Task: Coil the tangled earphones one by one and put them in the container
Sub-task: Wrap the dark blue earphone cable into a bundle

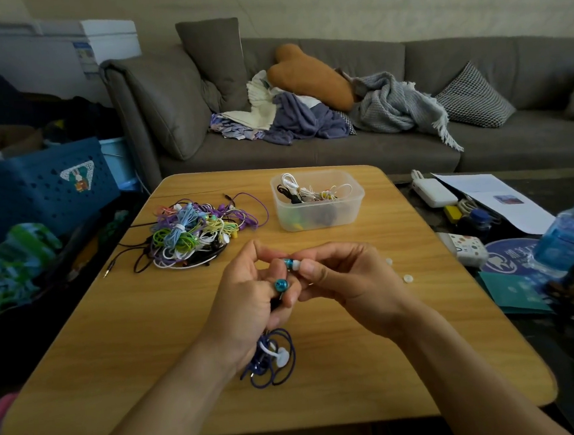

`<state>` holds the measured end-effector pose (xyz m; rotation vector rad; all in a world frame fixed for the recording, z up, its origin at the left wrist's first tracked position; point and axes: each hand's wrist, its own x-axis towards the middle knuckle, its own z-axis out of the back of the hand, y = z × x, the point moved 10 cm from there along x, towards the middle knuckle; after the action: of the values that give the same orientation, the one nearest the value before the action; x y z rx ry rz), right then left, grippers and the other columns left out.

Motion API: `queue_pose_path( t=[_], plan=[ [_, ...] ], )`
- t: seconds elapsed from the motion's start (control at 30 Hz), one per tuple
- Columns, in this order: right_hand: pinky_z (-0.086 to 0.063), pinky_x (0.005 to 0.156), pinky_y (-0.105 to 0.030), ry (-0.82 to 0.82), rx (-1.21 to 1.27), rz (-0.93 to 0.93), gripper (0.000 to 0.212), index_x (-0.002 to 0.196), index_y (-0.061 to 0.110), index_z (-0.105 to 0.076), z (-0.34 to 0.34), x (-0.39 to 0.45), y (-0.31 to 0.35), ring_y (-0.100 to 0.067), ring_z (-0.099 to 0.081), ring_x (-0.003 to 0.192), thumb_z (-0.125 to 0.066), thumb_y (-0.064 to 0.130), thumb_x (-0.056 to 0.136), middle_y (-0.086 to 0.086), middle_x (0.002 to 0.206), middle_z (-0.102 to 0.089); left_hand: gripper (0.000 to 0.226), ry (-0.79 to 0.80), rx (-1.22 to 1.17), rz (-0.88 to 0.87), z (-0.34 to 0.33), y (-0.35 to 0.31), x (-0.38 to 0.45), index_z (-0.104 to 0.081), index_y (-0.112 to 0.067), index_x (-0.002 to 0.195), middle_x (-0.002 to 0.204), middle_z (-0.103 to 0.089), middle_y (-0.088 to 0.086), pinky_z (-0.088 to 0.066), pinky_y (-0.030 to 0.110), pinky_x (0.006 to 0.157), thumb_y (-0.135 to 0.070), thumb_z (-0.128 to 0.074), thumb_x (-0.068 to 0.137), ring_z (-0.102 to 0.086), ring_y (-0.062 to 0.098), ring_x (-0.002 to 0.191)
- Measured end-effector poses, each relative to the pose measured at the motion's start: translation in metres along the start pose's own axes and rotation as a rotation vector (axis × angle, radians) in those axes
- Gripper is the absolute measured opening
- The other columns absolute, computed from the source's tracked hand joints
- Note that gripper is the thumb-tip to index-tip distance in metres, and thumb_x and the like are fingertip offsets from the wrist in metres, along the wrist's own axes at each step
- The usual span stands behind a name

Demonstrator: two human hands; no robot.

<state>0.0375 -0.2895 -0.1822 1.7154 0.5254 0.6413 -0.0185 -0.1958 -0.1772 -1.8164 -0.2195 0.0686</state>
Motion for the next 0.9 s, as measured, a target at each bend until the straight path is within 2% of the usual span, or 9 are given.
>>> queue_pose_path(
  t=[0.07, 0.2, 0.33, 0.4, 0.5, 0.63, 0.7, 0.8, 0.9],
  plan=[
    [-0.058, 0.081, -0.046, -0.002, -0.015, 0.012, 0.020, 0.098, -0.001, -0.073, 0.002, 0.000, 0.002, -0.034, -0.069, 0.081, -0.069, 0.010, 0.082, -0.027, 0.090, -0.072, 0.017, -0.009, 0.033, -0.021, 0.001, -0.002, 0.000, -0.040, -0.006, 0.093, 0.050, -0.047, 0.009, -0.021, 0.017, 0.035, 0.009, -0.035, 0.099, -0.027, 0.008, 0.034],
    [-0.056, 0.086, -0.053, -0.014, -0.036, 0.037, 0.022, 0.102, -0.003, -0.071, 0.004, 0.001, 0.004, -0.037, -0.069, 0.081, -0.068, 0.007, 0.083, -0.032, 0.094, -0.070, 0.005, -0.007, 0.120, -0.074, 0.000, -0.007, -0.001, -0.041, -0.004, 0.097, 0.051, -0.051, 0.007, -0.025, 0.017, 0.036, -0.005, -0.040, 0.102, -0.033, 0.008, 0.035],
    [-0.059, 0.079, -0.043, -0.016, -0.065, 0.062, 0.020, 0.097, -0.002, -0.071, 0.005, 0.000, 0.007, -0.033, -0.069, 0.078, -0.070, 0.008, 0.080, -0.026, 0.088, -0.072, 0.004, -0.034, 0.150, -0.097, 0.002, -0.009, -0.002, -0.044, -0.005, 0.098, 0.052, -0.052, 0.008, -0.032, 0.016, 0.037, -0.004, -0.040, 0.101, -0.042, 0.007, 0.040],
    [-0.059, 0.079, -0.043, -0.016, -0.083, 0.069, 0.022, 0.099, -0.005, -0.070, 0.005, 0.000, 0.008, -0.032, -0.069, 0.077, -0.070, 0.008, 0.081, -0.026, 0.088, -0.072, 0.006, -0.031, 0.148, -0.098, 0.000, -0.009, -0.002, -0.044, -0.006, 0.097, 0.052, -0.051, 0.009, -0.035, 0.015, 0.039, -0.004, -0.040, 0.101, -0.045, 0.007, 0.042],
    [-0.057, 0.081, -0.049, -0.011, -0.098, 0.066, 0.026, 0.103, -0.009, -0.067, 0.005, 0.000, 0.007, -0.035, -0.069, 0.078, -0.069, 0.006, 0.083, -0.030, 0.088, -0.071, 0.007, -0.016, 0.128, -0.083, -0.001, -0.008, -0.002, -0.043, -0.005, 0.097, 0.052, -0.050, 0.009, -0.033, 0.015, 0.037, -0.003, -0.039, 0.101, -0.041, 0.005, 0.038],
    [-0.059, 0.078, -0.041, -0.001, -0.111, 0.042, 0.026, 0.102, -0.006, -0.069, 0.005, 0.000, 0.005, -0.032, -0.069, 0.079, -0.070, 0.008, 0.080, -0.025, 0.088, -0.072, 0.005, -0.028, 0.123, -0.069, 0.003, -0.003, 0.001, -0.044, -0.006, 0.098, 0.052, -0.052, 0.007, -0.022, 0.018, 0.038, -0.007, -0.041, 0.102, -0.031, 0.011, 0.034],
    [-0.060, 0.075, -0.035, -0.019, -0.130, 0.021, 0.025, 0.101, -0.004, -0.070, 0.010, 0.000, 0.006, -0.026, -0.069, 0.076, -0.070, 0.009, 0.080, -0.019, 0.087, -0.073, 0.006, -0.046, 0.145, -0.043, 0.006, 0.003, 0.003, -0.046, -0.006, 0.099, 0.054, -0.054, 0.007, -0.024, 0.021, 0.039, -0.008, -0.041, 0.103, -0.031, 0.013, 0.035],
    [-0.058, 0.071, -0.030, -0.172, -0.303, 0.015, 0.017, 0.103, 0.008, -0.071, 0.042, -0.003, 0.017, -0.017, -0.065, 0.074, -0.067, 0.007, 0.087, -0.014, 0.089, -0.072, 0.011, -0.070, 0.143, 0.053, 0.011, 0.016, 0.005, -0.049, -0.008, 0.104, 0.060, -0.057, 0.006, -0.030, 0.025, 0.045, -0.011, -0.038, 0.104, -0.035, 0.016, 0.041],
    [-0.055, 0.070, -0.026, -0.348, -0.751, -0.044, 0.012, 0.102, 0.025, -0.068, 0.086, -0.008, 0.024, -0.009, -0.065, 0.078, -0.058, 0.021, 0.097, 0.002, 0.089, -0.070, 0.017, -0.083, 0.053, 0.181, 0.015, 0.030, 0.006, -0.053, -0.005, 0.111, 0.065, -0.059, 0.009, -0.037, 0.028, 0.048, -0.009, -0.039, 0.104, -0.045, 0.020, 0.047]
  ],
)
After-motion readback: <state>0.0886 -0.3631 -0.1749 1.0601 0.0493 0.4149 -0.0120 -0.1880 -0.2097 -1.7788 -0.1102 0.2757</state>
